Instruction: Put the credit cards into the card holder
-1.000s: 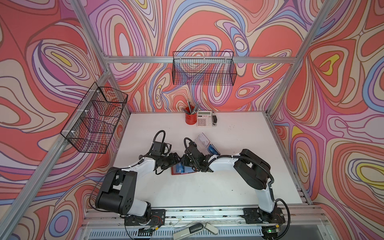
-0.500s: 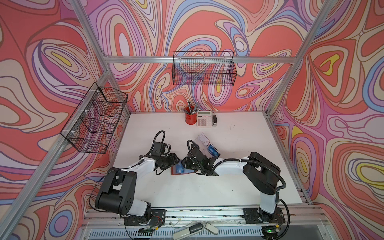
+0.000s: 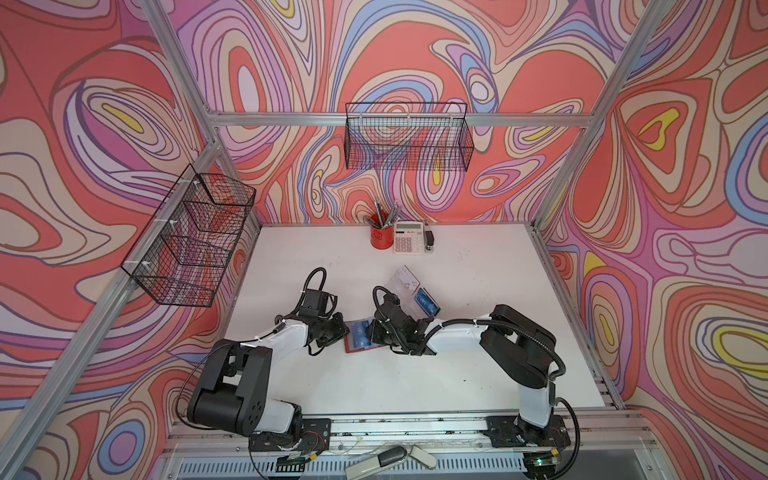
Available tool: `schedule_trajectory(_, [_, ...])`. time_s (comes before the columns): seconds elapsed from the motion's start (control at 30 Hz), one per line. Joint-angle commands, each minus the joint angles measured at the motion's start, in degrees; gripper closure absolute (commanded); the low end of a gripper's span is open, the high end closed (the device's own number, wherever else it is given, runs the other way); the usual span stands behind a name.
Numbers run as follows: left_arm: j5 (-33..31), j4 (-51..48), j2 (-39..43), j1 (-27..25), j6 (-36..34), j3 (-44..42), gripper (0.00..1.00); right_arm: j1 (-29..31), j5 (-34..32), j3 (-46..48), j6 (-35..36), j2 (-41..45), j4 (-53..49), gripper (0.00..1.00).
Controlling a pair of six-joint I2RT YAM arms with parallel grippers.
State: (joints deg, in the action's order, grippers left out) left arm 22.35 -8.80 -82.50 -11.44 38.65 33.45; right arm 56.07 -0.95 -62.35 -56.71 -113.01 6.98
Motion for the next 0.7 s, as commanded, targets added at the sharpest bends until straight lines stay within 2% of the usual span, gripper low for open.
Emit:
schedule_trajectory(0.0, [0.48,-1.60,-1.35,0.37,0.30,-0.32,0.85,0.49,0.90,-1.45,-1.04,-2.02,-0.77,0.70])
schedule_trajectory(0.13, [0.50,-1.18,0.33,0.37,0.20,-0.89,0.80,0.83,1.22,-2.44,-1.04,-2.64,-0.34,0.70])
schedule_trajectory(0.3, [2.95,0.94,1.47,0.43,0.11,-1.63,0.57,1.79,1.33,-5.25,-0.19,-3.78,-1.73,0.74])
schedule_trajectory(0.4, [3.69,1.41,1.22,0.43,0.11,-1.72,0.50,2.44,1.06,-7.12,0.08,-4.85,-2.70,0.75])
schedule_trajectory(0.67, [5.33,2.29,-1.51,0.43,0.08,-1.02,0.47,4.26,0.51,-9.37,0.63,-6.17,-3.75,0.75])
